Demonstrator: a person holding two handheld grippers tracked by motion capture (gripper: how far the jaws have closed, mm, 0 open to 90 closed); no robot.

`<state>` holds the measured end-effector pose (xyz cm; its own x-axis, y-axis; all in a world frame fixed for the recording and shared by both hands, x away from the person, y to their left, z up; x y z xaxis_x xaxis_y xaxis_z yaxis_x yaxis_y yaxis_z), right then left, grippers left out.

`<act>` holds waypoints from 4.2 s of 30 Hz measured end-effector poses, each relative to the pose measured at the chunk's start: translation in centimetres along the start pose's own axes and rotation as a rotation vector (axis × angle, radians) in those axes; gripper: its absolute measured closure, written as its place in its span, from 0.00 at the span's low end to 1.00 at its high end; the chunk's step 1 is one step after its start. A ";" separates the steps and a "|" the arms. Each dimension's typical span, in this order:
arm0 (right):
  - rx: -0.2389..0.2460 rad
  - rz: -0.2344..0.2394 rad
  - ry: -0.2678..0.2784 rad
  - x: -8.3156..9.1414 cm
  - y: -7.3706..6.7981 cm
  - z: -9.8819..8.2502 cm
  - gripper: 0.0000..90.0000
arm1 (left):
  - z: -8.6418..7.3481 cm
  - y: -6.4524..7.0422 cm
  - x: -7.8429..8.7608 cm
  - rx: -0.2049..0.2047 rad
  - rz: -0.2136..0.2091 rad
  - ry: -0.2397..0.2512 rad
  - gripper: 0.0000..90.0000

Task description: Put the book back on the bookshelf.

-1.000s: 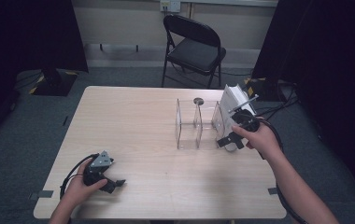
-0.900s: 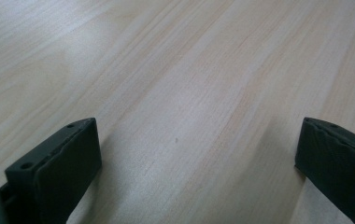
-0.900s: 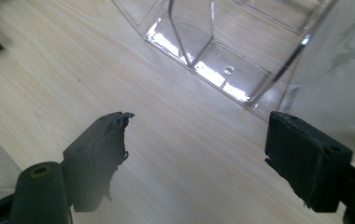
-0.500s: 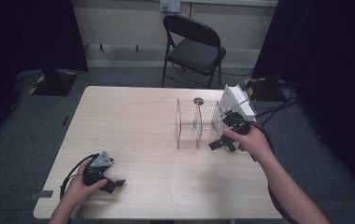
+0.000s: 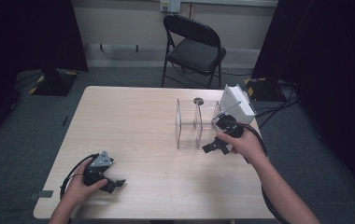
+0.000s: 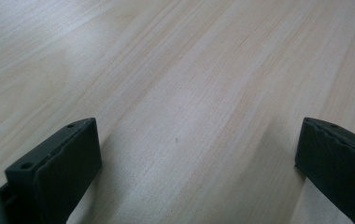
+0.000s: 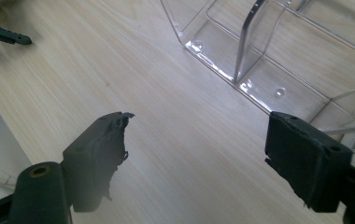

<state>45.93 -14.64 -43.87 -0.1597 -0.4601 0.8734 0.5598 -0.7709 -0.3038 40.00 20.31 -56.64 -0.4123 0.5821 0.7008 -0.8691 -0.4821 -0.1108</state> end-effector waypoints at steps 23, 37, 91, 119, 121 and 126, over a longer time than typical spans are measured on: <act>0.067 0.037 0.000 -2.7 -2.0 0.4 0.22 | 0.0 0.0 0.0 0.000 0.000 0.000 0.00; 0.114 0.039 -0.008 -5.0 -3.3 0.4 0.22 | 0.0 0.0 0.0 0.000 0.000 0.000 0.00; 0.241 0.057 -0.038 -13.8 -6.9 -1.4 0.23 | 0.0 0.0 0.0 0.000 0.000 0.000 0.00; 0.378 -0.040 0.065 -15.7 -7.6 -1.2 0.15 | 0.0 0.0 0.0 -0.001 0.000 0.000 0.00; 0.385 -0.051 0.075 -15.8 -7.7 -1.1 0.15 | 0.0 0.0 0.0 0.000 0.000 0.000 0.00; 0.384 -0.052 0.103 -16.0 -7.7 -1.0 0.13 | 0.0 0.0 0.0 0.000 0.000 0.000 0.00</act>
<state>43.33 -1.78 -55.86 -0.2655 -0.4813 0.8354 0.8089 -0.5827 -0.0786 40.00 20.30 -56.64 -0.4121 0.5825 0.7006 -0.8691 -0.4821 -0.1104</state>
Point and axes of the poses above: each handheld gripper's, and its own axes: x roughly backward along the jaws, z roughly out of its top, y roughly to its right, the point moved 9 cm from there along -x, roughly forward along the jaws, and after that the axes turned 9 degrees about -x, right-handed, at the moved point
